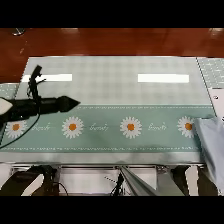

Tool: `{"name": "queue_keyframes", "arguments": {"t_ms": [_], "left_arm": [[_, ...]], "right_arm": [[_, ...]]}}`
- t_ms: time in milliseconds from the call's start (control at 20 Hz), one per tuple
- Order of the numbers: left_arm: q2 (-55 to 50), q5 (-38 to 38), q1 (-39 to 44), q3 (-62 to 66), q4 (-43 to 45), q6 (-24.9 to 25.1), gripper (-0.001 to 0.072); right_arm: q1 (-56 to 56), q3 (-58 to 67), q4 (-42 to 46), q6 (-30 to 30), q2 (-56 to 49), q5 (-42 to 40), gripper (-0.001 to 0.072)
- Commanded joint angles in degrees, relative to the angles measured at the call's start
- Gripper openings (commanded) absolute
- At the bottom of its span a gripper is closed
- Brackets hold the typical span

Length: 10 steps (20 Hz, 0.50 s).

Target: Fold the shirts.

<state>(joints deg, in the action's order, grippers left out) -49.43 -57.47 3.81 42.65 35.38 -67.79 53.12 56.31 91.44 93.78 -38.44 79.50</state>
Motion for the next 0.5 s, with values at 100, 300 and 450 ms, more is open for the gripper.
{"name": "queue_keyframes", "arguments": {"t_ms": [100, 300, 450], "left_arm": [[-10.8, -4.5, 1.6, 27.4, 0.7, -4.0, 0.0019], [-14.9, -2.9, 11.0, 31.7, 19.3, -11.4, 0.0018], [-15.7, -3.4, 15.8, 24.5, 46.0, -27.6, 0.0021]], "right_arm": [[-21.0, 7.3, -37.6, -7.5, -14.1, -8.9, 0.0027], [-51.7, 5.4, -24.6, -11.0, -25.1, -13.5, 0.0027], [-63.4, 2.1, -7.3, -1.7, -32.5, -14.0, 0.0026]]}}
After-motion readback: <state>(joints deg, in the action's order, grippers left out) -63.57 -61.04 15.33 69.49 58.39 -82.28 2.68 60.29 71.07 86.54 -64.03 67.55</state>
